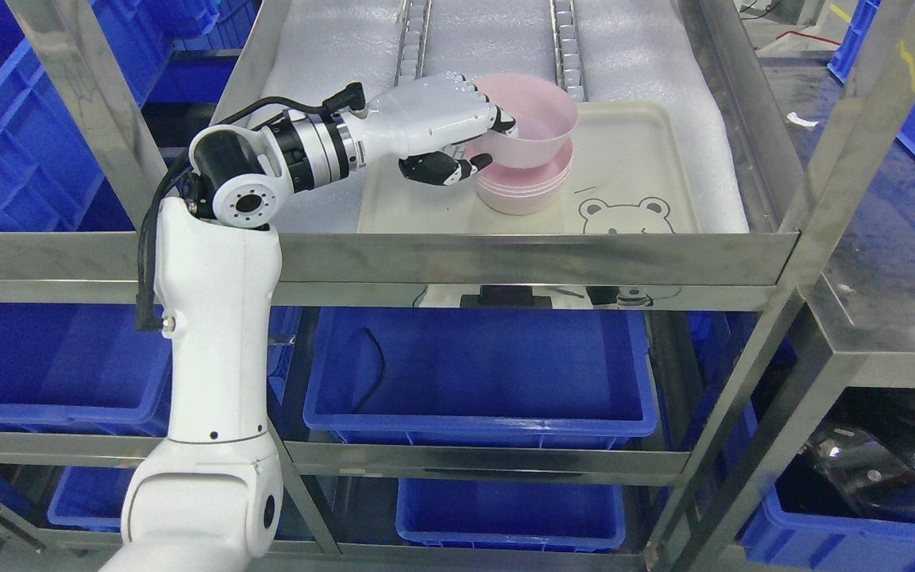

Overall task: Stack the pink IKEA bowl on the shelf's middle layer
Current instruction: 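Lower the pink bowl with the left hand onto the bowl on the tray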

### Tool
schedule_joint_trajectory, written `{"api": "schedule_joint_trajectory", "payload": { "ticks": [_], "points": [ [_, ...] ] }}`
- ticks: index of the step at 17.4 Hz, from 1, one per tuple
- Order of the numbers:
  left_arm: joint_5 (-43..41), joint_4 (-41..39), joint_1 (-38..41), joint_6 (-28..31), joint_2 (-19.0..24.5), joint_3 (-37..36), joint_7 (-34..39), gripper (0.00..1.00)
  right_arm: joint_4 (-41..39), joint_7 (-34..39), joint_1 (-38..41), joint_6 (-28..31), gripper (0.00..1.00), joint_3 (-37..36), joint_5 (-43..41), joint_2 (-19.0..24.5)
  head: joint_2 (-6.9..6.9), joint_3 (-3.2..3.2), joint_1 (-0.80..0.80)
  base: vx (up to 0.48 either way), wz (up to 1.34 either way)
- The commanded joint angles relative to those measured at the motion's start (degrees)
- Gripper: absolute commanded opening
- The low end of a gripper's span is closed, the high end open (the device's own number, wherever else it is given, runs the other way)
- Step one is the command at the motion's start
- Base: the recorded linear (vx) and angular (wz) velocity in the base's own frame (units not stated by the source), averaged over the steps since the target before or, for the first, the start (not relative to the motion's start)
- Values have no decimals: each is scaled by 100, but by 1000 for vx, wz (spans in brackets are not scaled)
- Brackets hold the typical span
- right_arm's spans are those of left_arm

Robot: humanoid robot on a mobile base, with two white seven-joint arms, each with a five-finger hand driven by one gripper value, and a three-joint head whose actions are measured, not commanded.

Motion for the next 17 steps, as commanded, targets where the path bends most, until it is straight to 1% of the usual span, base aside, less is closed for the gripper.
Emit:
{"api": "schedule_joint_trajectory", "payload": {
  "ticks": [1, 3, 4, 5, 6, 10, 11, 12, 13, 14, 15, 17],
  "points": [
    [-50, 333, -70, 3, 100, -225, -3, 9, -100, -35, 123, 4, 100, 0, 0, -100, 0, 0, 0, 0, 0],
    [-50, 342, -105, 3, 100, -234, -3, 12, -100, -35, 123, 4, 100, 0, 0, -100, 0, 0, 0, 0, 0],
    [-50, 342, -114, 3, 100, -226, -3, 17, -100, -35, 123, 4, 100, 0, 0, -100, 0, 0, 0, 0, 0],
    [-42, 342, -114, 3, 100, -225, -3, 27, -100, -35, 123, 4, 100, 0, 0, -100, 0, 0, 0, 0, 0],
    [-33, 342, -114, 3, 100, -225, -3, 30, -100, -35, 123, 4, 100, 0, 0, -100, 0, 0, 0, 0, 0],
    [-15, 333, -123, 3, 100, -173, 6, 35, -100, -35, 123, 4, 100, 0, 0, -100, 0, 0, 0, 0, 0],
    [2, 333, -123, 3, 100, -138, 41, 38, -100, -35, 123, 4, 100, 0, 0, -100, 0, 0, 0, 0, 0],
    [63, 307, -149, 3, 100, -68, 85, 45, -100, -35, 123, 4, 100, 0, 0, -100, 0, 0, 0, 0, 0],
    [334, 281, -140, 3, 100, 55, 120, 53, -100, -35, 123, 4, 100, 0, 0, -100, 0, 0, 0, 0, 0],
    [824, 280, -123, 3, 100, 169, 146, 57, -100, -35, 123, 4, 100, 0, 0, -100, 0, 0, 0, 0, 0],
    [1629, 280, -79, 3, 100, 274, 155, 63, -100, -35, 123, 4, 100, 0, 0, -100, 0, 0, 0, 0, 0],
    [2739, 272, -53, 3, 100, 293, 208, 71, -100, -35, 123, 4, 100, 0, 0, -100, 0, 0, 0, 0, 0]
  ]
}}
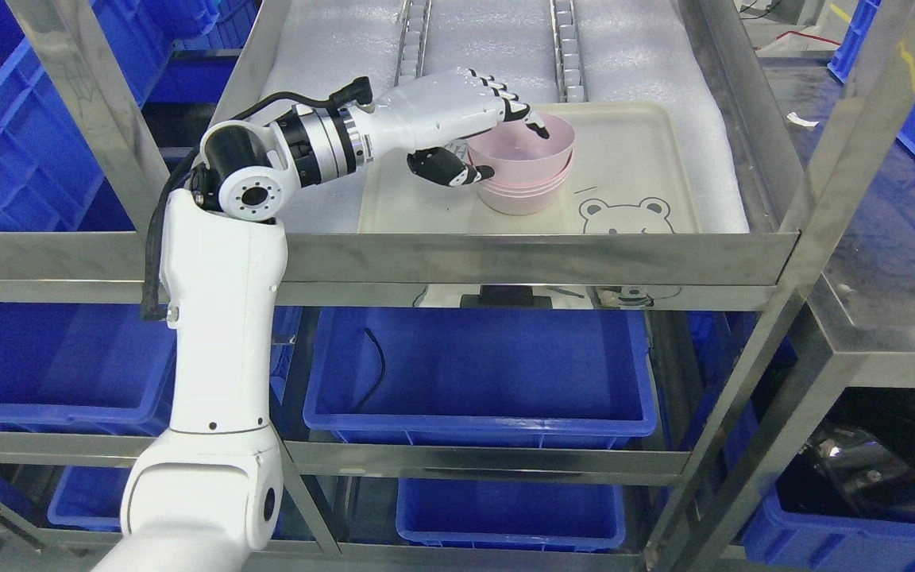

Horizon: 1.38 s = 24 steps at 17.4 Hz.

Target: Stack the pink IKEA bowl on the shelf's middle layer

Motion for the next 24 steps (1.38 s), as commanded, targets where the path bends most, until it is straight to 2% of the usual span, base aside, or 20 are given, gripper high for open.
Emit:
{"api": "schedule_joint_trajectory", "payload": {
  "ticks": [1, 3, 5, 8, 11, 15, 18, 20, 22, 24],
  "points": [
    [2272, -13, 78, 3, 100, 264, 205, 77, -100, 3, 123, 4, 100, 0, 0, -100, 0, 0, 0, 0, 0],
    [2644, -223, 253, 3, 100, -42, 591, 86, -100, 3, 123, 4, 100, 0, 0, -100, 0, 0, 0, 0, 0],
    [2899, -582, 639, 3, 100, -866, 812, 91, -100, 3, 123, 4, 100, 0, 0, -100, 0, 0, 0, 0, 0],
    [2900, -1031, 1560, 3, 100, -2097, 892, 91, -100, 3, 123, 4, 100, 0, 0, -100, 0, 0, 0, 0, 0],
    [2873, -1120, 2212, 3, 100, -2776, 866, 91, -100, 3, 123, 4, 100, 0, 0, -100, 0, 0, 0, 0, 0],
    [2715, -1120, 3318, 3, 100, -2813, 813, 91, -100, 3, 123, 4, 100, 0, 0, -100, -1, 0, 0, 0, 0],
    [2715, -1042, 4759, 3, 100, -2743, 795, 91, -100, 3, 123, 4, 100, 0, 0, -100, -1, 0, 0, 0, 0],
    [2715, -788, 5419, 3, 100, -2533, 795, 91, -100, 3, 123, 4, 100, 0, 0, -100, -1, 0, 0, 0, 0],
    [2733, -148, 5887, 3, 100, -2121, 804, 92, -100, 3, 123, 4, 100, 0, 0, -100, -1, 0, 0, 0, 0],
    [3047, 906, 5871, 3, 100, -1419, 987, 92, -100, 3, 123, 4, 100, 0, 0, -100, -1, 0, 0, 0, 0]
  ]
}}
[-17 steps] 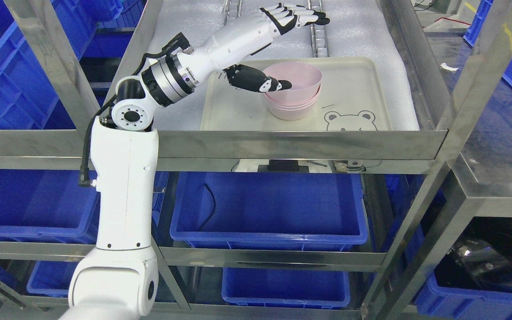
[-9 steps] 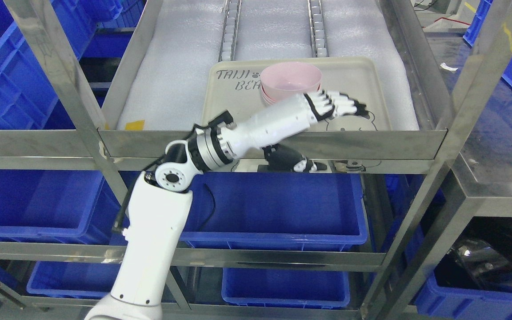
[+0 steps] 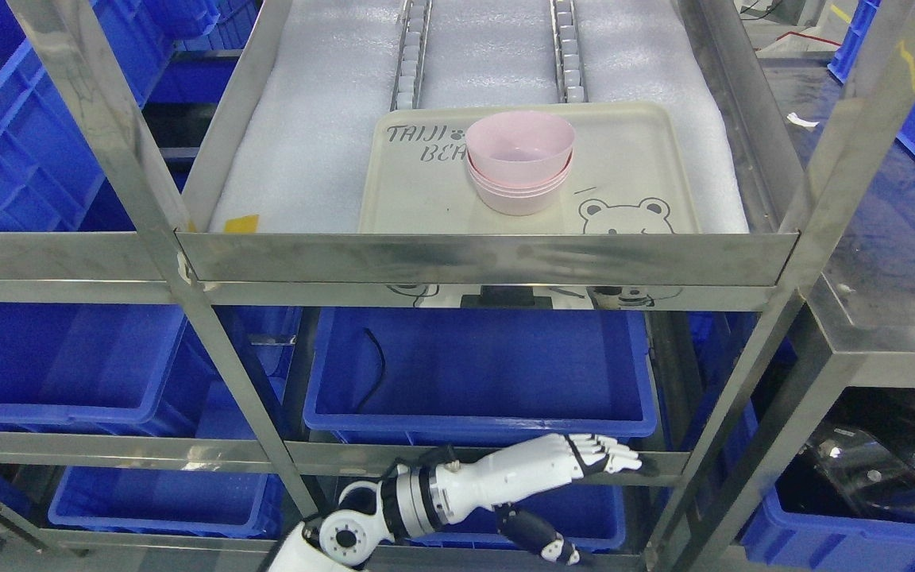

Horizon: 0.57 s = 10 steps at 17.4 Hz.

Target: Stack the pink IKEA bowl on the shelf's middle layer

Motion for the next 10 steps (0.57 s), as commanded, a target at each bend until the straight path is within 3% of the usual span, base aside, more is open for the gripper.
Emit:
{"api": "schedule_joint_trajectory", "payload": {
  "ticks": [1, 6, 8, 10],
  "points": [
    [696, 1839, 911, 12, 99, 868, 382, 92, -100, 5, 123, 4, 100, 0, 0, -100, 0, 0, 0, 0, 0],
    [1632, 1799, 823, 12, 99, 1423, 1357, 96, -100, 5, 123, 4, 100, 0, 0, -100, 0, 0, 0, 0, 0],
    [1632, 1483, 771, 12, 99, 1450, 2120, 98, -100, 5, 123, 4, 100, 0, 0, -100, 0, 0, 0, 0, 0],
    [1632, 1167, 657, 423, 99, 1450, 3112, 98, -100, 5, 123, 4, 100, 0, 0, -100, 0, 0, 0, 0, 0]
  ]
}}
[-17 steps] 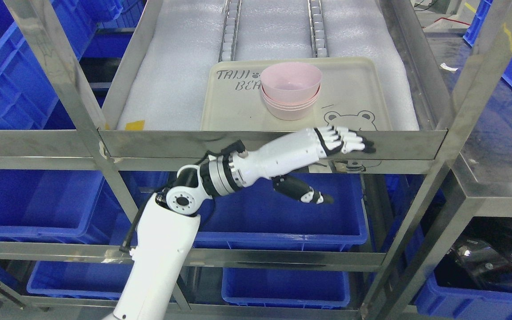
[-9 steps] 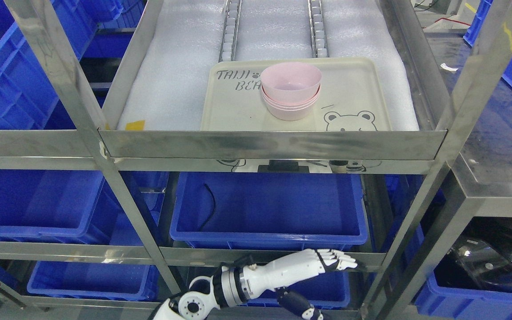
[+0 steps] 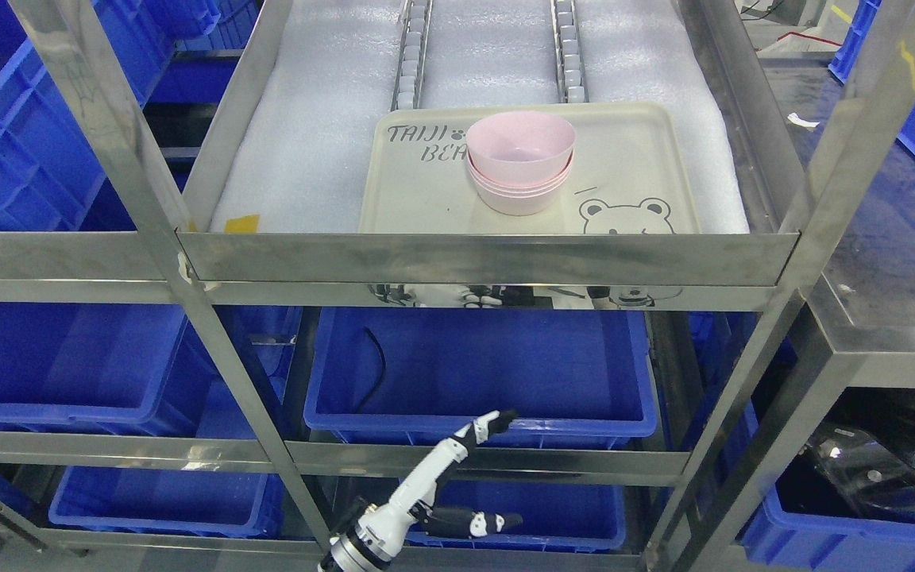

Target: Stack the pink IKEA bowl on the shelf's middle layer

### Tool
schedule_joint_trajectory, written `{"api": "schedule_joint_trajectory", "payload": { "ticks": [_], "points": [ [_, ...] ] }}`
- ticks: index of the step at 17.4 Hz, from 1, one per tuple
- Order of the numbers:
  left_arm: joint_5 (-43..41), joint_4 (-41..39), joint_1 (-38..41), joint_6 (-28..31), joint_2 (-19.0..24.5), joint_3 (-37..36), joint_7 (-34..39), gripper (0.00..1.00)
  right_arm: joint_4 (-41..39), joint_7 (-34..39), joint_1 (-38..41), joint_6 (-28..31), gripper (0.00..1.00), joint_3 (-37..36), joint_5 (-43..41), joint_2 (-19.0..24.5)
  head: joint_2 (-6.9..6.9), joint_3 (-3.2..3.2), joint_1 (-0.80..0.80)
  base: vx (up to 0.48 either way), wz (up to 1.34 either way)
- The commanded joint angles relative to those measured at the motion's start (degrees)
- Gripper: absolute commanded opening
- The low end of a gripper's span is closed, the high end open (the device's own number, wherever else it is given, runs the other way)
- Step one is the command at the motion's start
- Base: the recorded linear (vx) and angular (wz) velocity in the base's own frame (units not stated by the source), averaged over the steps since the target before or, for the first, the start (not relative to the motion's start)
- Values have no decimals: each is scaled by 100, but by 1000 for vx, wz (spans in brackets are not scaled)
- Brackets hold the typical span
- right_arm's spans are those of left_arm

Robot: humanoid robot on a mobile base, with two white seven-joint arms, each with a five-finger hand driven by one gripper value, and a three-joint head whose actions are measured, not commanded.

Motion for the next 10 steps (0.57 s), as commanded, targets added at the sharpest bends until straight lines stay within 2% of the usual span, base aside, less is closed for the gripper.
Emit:
{"api": "schedule_joint_trajectory", "payload": {
  "ticks": [1, 4, 10],
  "points": [
    [334, 4, -151, 656, 100, 619, 1552, 98, -100, 5, 123, 4, 100, 0, 0, -100, 0, 0, 0, 0, 0],
    [334, -154, -616, 1640, 100, 610, 2312, 99, -100, 5, 123, 4, 100, 0, 0, -100, 0, 0, 0, 0, 0],
    [334, -1128, -750, 2872, 100, 461, 2357, 100, -100, 5, 123, 4, 100, 0, 0, -100, 0, 0, 0, 0, 0]
  ]
}}
